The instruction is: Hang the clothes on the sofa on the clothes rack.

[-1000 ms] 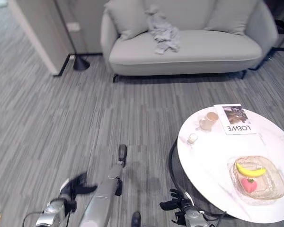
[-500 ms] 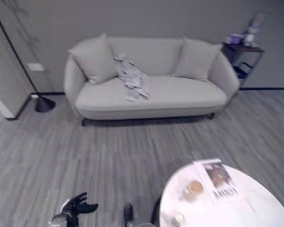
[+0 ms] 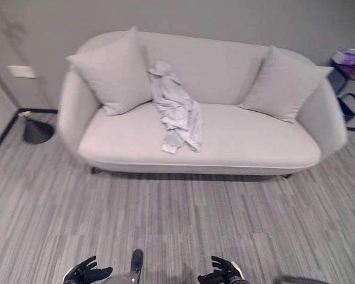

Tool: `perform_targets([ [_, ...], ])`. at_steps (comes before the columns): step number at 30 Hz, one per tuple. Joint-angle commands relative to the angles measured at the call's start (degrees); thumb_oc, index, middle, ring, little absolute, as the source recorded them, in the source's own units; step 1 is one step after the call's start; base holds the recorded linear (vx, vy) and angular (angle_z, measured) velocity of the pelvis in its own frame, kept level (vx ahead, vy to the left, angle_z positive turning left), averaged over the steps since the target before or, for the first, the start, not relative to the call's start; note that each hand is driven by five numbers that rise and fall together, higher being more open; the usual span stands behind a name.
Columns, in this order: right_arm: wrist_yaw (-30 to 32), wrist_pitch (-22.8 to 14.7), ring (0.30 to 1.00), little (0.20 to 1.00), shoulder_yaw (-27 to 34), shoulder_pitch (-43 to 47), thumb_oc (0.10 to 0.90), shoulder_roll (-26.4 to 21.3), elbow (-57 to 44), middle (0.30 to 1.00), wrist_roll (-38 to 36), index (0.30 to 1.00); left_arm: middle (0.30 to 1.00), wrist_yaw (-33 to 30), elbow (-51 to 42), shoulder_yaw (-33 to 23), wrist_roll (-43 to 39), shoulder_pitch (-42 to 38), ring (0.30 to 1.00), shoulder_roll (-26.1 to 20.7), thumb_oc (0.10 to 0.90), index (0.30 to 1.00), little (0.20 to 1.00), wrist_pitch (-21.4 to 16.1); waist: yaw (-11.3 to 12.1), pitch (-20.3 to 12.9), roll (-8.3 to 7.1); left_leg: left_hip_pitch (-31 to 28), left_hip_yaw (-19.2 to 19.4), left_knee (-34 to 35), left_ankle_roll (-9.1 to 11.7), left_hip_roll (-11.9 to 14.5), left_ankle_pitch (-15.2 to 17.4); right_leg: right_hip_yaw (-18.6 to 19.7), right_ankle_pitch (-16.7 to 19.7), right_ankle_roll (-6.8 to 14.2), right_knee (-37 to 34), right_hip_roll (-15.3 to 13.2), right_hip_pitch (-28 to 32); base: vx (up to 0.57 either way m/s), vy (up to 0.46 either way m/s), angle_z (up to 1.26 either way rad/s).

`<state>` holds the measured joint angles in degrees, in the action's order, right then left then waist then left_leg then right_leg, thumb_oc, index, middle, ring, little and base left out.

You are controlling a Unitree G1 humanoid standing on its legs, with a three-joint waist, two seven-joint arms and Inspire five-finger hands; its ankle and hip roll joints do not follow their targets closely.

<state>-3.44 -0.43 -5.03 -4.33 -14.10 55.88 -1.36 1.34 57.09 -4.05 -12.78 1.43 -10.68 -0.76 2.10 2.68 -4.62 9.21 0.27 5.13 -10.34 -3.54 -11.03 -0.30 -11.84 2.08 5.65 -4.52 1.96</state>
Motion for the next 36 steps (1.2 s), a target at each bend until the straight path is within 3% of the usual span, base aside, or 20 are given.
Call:
perform_targets([
  [1, 0.34, -2.38, 0.900, 0.900, 2.36, 1.73, 0.800, -3.23, -3.30, 0.900, -1.46, 0.900, 0.900, -0.49, -3.15, 0.20, 2.37, 0.24, 0.900, -3.27, 0.800, 0.900, 0.900, -3.15, 1.18, -2.37, 0.24, -3.22, 0.75, -0.13, 11.34, 2.52, 9.75, 2.06, 19.05, -3.35, -1.09, -3.84, -1.58, 0.21, 0.224, 0.11],
  [2, 0.32, -2.39, 0.900, 0.900, 2.39, 1.10, 0.800, -3.06, -3.43, 0.900, -1.33, 0.900, 0.900, -0.50, -3.25, 0.50, 2.72, 0.40, 0.900, -3.24, 0.800, 0.900, 0.900, -3.09, 0.94, -1.96, 1.01, -4.88, 0.08, -0.13, 11.33, 2.04, 9.57, 2.40, 18.69, -3.64, 2.26, -3.91, -2.20, 0.24, 0.197, 0.27],
  [4, 0.48, -2.41, 0.900, 0.900, 2.26, 0.94, 0.800, -3.19, -2.80, 0.900, -1.29, 0.900, 0.900, -0.73, -3.53, 0.55, 3.08, 0.75, 0.900, -3.41, 0.800, 0.900, 0.900, -3.09, 0.80, -1.56, 1.53, -6.24, -0.09, -0.13, 11.54, 2.07, 10.06, 2.08, 18.44, -3.29, 1.96, -4.00, -3.62, 0.17, 0.092, 0.09],
  [6, 0.70, -2.54, 0.900, 0.900, 2.22, 0.91, 0.800, -4.06, -2.11, 0.900, -1.04, 0.900, 0.900, -1.18, -4.43, 0.37, 2.81, 0.74, 0.900, -3.24, 0.800, 0.900, 0.900, -3.32, 0.67, -1.03, 2.18, -7.08, -0.37, -0.13, 11.70, 2.49, 10.54, 1.73, 18.31, -2.53, -1.31, -3.28, -5.67, 0.09, -0.038, -0.30],
  [9, 1.46, -2.36, 0.900, 0.900, 0.74, 1.76, 0.800, -5.34, 0.39, 0.900, -0.97, 0.900, 0.900, -2.34, -2.18, 1.78, 2.45, -0.20, 0.900, -4.03, 0.800, 0.900, 0.900, -3.63, -1.16, 1.43, 3.11, -9.25, -1.23, -0.13, 10.94, 2.80, 10.86, 2.48, 18.13, -1.77, -8.05, 0.09, -11.61, 0.10, -0.090, -0.04],
  [12, 1.51, -2.66, 0.900, 0.900, 1.32, 1.47, 0.800, -3.68, 6.86, 0.900, -0.82, 0.900, 0.900, -1.86, -5.97, 1.79, 1.53, -2.02, 0.900, -2.34, 0.800, 0.900, 0.900, -3.64, -0.53, 0.08, 1.46, -9.42, -0.84, -0.13, 11.13, 3.37, 11.24, 1.18, 17.95, -0.81, -10.65, -0.77, -8.78, 0.13, -0.225, 0.84],
  [21, 1.51, -2.63, 0.900, 0.900, 2.22, 0.31, 0.800, -3.58, 7.73, 0.900, -0.85, 0.900, 0.900, -1.11, -10.06, 2.57, 0.95, -0.67, 0.900, 0.14, 0.800, 0.900, 0.900, -3.32, -1.67, -0.74, 1.58, -10.68, -1.13, -0.13, 10.98, 5.02, 10.24, 1.50, 18.86, -0.67, -10.65, 0.53, -6.48, 0.11, -0.154, 0.20],
  [24, 1.42, -2.74, 0.900, 0.900, 2.47, 0.09, 0.800, -4.04, 6.73, 0.900, -0.69, 0.900, 0.900, -0.71, -11.98, 1.94, 0.60, 0.47, 0.900, 0.74, 0.800, 0.900, 0.900, -3.01, -1.72, -0.84, 2.05, -12.01, -1.13, -0.13, 10.97, 6.53, 8.78, 1.49, 18.70, -0.29, -10.65, 1.48, -6.34, 0.15, -0.192, 0.00],
  [25, 1.27, -2.83, 0.900, 0.900, 2.78, -0.39, 0.800, -4.43, 4.13, 0.900, -0.60, 0.900, 0.900, -0.45, -13.22, 1.14, 0.22, 1.29, 0.900, 0.74, 0.800, 0.900, 0.900, -2.72, -1.51, -0.64, 1.87, -13.14, -0.97, -0.51, 10.90, 7.27, 6.85, 1.52, 18.58, -0.32, -10.65, 2.08, -5.72, 0.20, -0.363, 0.07],
  [26, 0.69, -2.89, 0.900, 0.900, 3.39, -1.78, 0.800, -5.11, -1.33, 0.900, -0.37, 0.900, 0.900, -0.12, -15.30, 0.24, -0.35, 2.67, 0.900, 0.55, 0.800, 0.900, 0.900, -2.29, -1.26, 0.81, -0.05, -8.27, -1.87, -15.08, 10.47, 7.31, 6.88, 2.41, 19.34, -0.78, -10.65, 1.54, -4.53, 0.17, -0.506, 0.11],
  [27, 0.59, -2.93, 0.900, 0.900, 4.05, -2.44, 0.800, -5.52, -3.88, 0.900, -0.69, 0.900, 0.900, 0.18, -16.51, -0.03, -0.76, 2.93, 0.900, 0.68, 0.800, 0.900, 0.900, -2.07, -0.34, 2.83, -1.75, -1.95, -3.27, -26.89, 10.47, 5.52, 7.82, 3.01, 20.15, -1.30, -10.65, 0.35, -3.79, 0.07, -0.383, 0.10],
  [28, 0.59, -2.90, 0.900, 0.900, 4.07, -2.46, 0.800, -5.53, -3.92, 0.900, -0.69, 0.900, 0.900, 0.18, -16.52, -0.01, -0.76, 2.93, 0.900, 0.68, 0.800, 0.900, 0.900, -2.05, -0.50, 2.66, -1.50, -1.22, -3.52, -27.87, 10.48, 5.68, 8.28, 2.80, 20.19, -1.30, -10.65, 0.57, -3.98, -0.11, -0.262, 0.12],
  [29, 0.81, -2.75, 0.900, 0.900, 4.42, -2.55, 0.800, -5.63, -5.82, 0.900, -1.36, 0.900, 0.900, 0.24, -16.85, 0.01, -0.87, 2.53, 0.900, 0.81, 0.800, 0.900, 0.900, -2.10, 0.40, 5.19, -2.60, 5.25, -5.14, -37.83, 11.55, 3.48, 9.61, 2.83, 20.70, -1.47, -10.33, -0.25, -3.23, -0.06, -0.237, 0.20],
  [30, 1.09, -2.28, 0.900, 0.900, 3.80, -1.91, 0.800, -5.63, -6.50, 0.900, -1.76, 0.900, 0.900, -0.26, -16.53, 0.21, -0.74, 2.30, 0.900, 0.66, 0.800, 0.900, 0.900, -2.01, 1.11, 6.88, -3.49, 10.07, -4.93, -43.06, 11.99, 2.10, 11.08, 3.19, 20.66, -1.66, -10.49, -0.25, -2.05, 0.03, -0.236, 0.18],
  [31, 1.26, -2.54, 0.900, 0.900, 4.05, -1.82, 0.800, -5.53, -7.12, 0.900, -1.72, 0.900, 0.900, -0.15, -17.24, -0.23, -1.11, 2.16, 0.900, 0.20, 0.800, 0.900, 0.900, -2.21, 1.51, 6.99, -2.76, 10.42, -4.35, -39.51, 11.31, 2.07, 11.13, 3.76, 19.94, -1.90, -10.65, 0.69, -1.04, 0.40, -0.070, 0.08],
  [32, 1.27, -3.24, 0.900, 0.900, 5.63, -1.92, 0.800, -5.32, -7.93, 0.900, -1.76, 0.900, 0.900, 0.03, -18.18, -1.71, -2.41, 1.82, 0.900, -0.04, 0.800, 0.900, 0.900, -2.77, 2.67, 6.27, -1.27, 10.23, -3.63, -25.37, 10.73, 2.99, 10.15, 5.58, 18.93, -1.94, -10.65, 1.77, 0.80, 0.39, 0.046, -0.15],
  [33, 1.27, -3.24, 0.900, 0.900, 5.62, -1.92, 0.800, -5.32, -7.93, 0.900, -1.76, 0.900, 0.900, 0.03, -18.18, -1.71, -2.41, 1.81, 0.900, -0.05, 0.800, 0.900, 0.900, -2.77, 2.61, 6.23, -1.37, 10.13, -3.64, -25.03, 10.72, 2.88, 9.92, 5.54, 18.93, -1.93, -10.65, 1.66, 0.75, 0.42, 0.060, -0.52],
  [34, 1.59, -3.75, 0.900, 0.900, 6.43, -1.72, 0.800, -5.30, -8.23, 0.900, -2.27, 0.900, 0.900, -0.01, -19.16, -1.52, -2.85, 1.90, 0.900, -0.24, 0.800, 0.900, 0.900, -2.84, 2.92, 6.03, -0.84, 9.88, -3.10, -15.98, 10.35, 4.33, 9.02, 5.51, 19.11, -1.92, -10.65, 1.78, 1.33, 0.41, 0.060, -0.50],
  [35, 2.57, -3.72, 0.900, 0.900, 6.41, -0.67, 0.800, -6.28, -7.09, 0.900, -2.24, 0.900, 0.900, -0.73, -19.87, -0.69, -1.89, 2.40, 0.900, -0.35, 0.800, 0.900, 0.900, -2.50, 3.79, 5.56, -0.05, 12.71, -1.42, -1.21, 10.26, 5.40, 7.96, 4.23, 18.10, -2.06, -10.65, 1.84, 3.46, 0.56, 0.106, -0.06],
  [36, 1.98, -3.84, 0.900, 0.900, 6.45, -0.47, 0.800, -6.33, -7.38, 0.900, -2.20, 0.900, 0.900, -0.18, -21.95, -0.98, -1.83, 3.59, 0.900, -0.93, 0.800, 0.900, 0.900, -2.13, 4.11, 4.05, 0.37, 11.37, -3.45, -0.13, 10.24, 5.38, 9.51, 5.06, 18.17, -2.13, -10.65, 1.66, 3.71, 1.19, 0.576, 0.58],
])
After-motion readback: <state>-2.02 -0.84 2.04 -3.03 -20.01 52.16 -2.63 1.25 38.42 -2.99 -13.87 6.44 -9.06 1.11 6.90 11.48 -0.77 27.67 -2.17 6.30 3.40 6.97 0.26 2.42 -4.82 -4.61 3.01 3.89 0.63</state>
